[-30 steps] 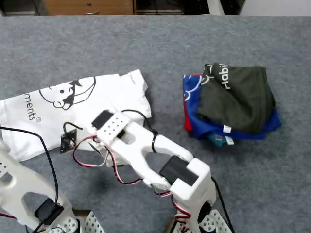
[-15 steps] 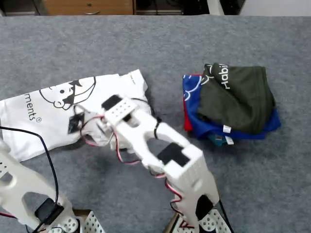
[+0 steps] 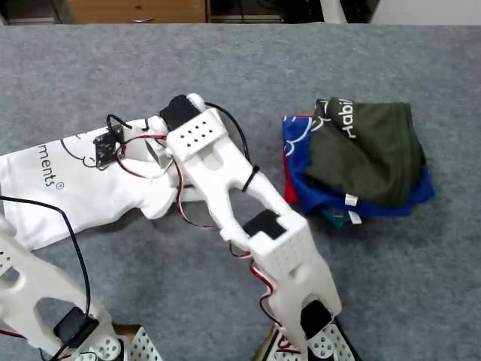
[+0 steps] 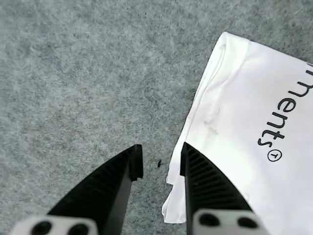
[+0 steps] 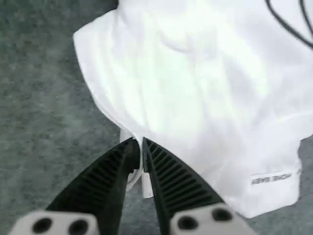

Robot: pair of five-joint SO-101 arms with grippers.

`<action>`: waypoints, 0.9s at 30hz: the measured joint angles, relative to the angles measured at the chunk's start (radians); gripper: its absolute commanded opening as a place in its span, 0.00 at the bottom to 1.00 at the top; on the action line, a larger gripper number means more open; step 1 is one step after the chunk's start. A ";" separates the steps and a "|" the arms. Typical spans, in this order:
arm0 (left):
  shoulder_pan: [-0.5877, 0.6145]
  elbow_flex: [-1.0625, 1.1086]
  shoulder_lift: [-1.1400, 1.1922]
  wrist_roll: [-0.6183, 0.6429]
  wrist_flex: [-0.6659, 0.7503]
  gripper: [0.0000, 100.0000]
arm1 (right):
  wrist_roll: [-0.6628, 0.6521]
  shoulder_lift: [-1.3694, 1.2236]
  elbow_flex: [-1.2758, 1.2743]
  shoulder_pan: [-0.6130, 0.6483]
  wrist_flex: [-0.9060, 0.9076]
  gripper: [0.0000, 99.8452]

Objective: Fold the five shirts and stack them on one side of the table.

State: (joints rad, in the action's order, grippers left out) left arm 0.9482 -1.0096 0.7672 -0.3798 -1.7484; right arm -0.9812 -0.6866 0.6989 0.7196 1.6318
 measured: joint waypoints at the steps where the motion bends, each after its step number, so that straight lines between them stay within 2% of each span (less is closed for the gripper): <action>1: 0.000 0.000 0.000 0.000 0.000 0.14 | -0.023 -0.025 0.038 0.000 -0.009 0.00; 8: 0.000 0.000 0.000 -0.008 0.000 0.14 | -0.181 -0.226 0.336 0.000 -0.092 0.00; 12: 0.000 0.000 0.000 -0.008 0.000 0.14 | -0.213 -0.347 0.499 0.000 -0.143 0.02; 14: 0.000 0.000 0.000 -0.008 0.000 0.14 | -0.215 -0.404 0.572 0.000 -0.173 0.09; 19: 0.000 0.000 0.000 -0.008 0.000 0.14 | -0.216 -0.517 0.729 0.000 -0.199 0.38; 21: 0.000 0.000 0.000 -0.008 0.000 0.14 | -0.216 -0.542 0.786 0.000 -0.201 0.44; 24: 0.000 0.000 0.000 -0.008 0.000 0.14 | -0.215 -0.545 0.845 -0.002 -0.187 0.41; 27: 0.000 0.002 0.000 -0.008 0.000 0.14 | -0.204 -0.545 0.907 -0.020 -0.101 0.32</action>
State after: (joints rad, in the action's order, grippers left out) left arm 0.9482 -1.0081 0.7672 -0.3874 -1.7484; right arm -1.1853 -1.2313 1.6057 0.6997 1.5305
